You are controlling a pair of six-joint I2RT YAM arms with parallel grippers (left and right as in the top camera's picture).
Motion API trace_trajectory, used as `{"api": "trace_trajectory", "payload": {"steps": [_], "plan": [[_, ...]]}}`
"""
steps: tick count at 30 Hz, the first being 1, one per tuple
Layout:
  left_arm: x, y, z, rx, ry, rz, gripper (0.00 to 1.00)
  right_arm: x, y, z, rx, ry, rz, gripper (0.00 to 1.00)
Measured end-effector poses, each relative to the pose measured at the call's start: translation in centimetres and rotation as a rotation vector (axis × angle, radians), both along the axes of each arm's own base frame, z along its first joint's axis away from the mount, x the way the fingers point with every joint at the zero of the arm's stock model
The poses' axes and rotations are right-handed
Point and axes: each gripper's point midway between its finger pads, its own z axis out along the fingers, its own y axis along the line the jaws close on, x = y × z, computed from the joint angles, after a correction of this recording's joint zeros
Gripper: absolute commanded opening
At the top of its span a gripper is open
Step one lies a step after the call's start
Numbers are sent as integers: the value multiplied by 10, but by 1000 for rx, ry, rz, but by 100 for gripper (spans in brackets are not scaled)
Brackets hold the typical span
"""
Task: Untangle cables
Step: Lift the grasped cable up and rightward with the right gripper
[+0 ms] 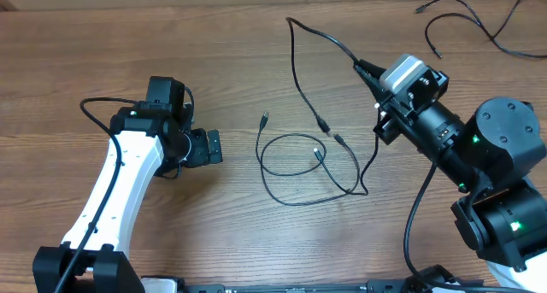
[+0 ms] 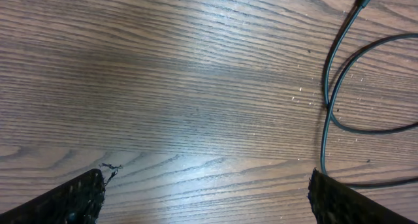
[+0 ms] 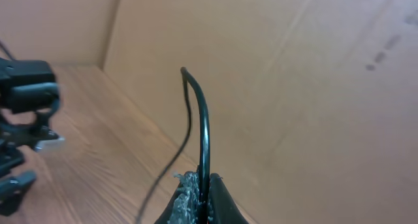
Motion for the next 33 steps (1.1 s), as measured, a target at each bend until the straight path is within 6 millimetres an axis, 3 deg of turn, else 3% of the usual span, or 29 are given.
{"api": "trace_trajectory", "payload": {"steps": [9,13,16,22,25,33], "plan": [[0,0,0,0,0,0,100,18,-29,-5,-27,6,-198,4],[0,0,0,0,0,0,100,30,-53,-8,-36,15,-308,4],[0,0,0,0,0,0,100,42,-77,-13,-24,39,-400,4],[0,0,0,0,0,0,100,71,-145,-33,74,138,-620,4],[0,0,0,0,0,0,100,86,-180,-49,117,195,-695,4],[0,0,0,0,-1,0,100,124,-243,-100,259,346,-769,4]]}}
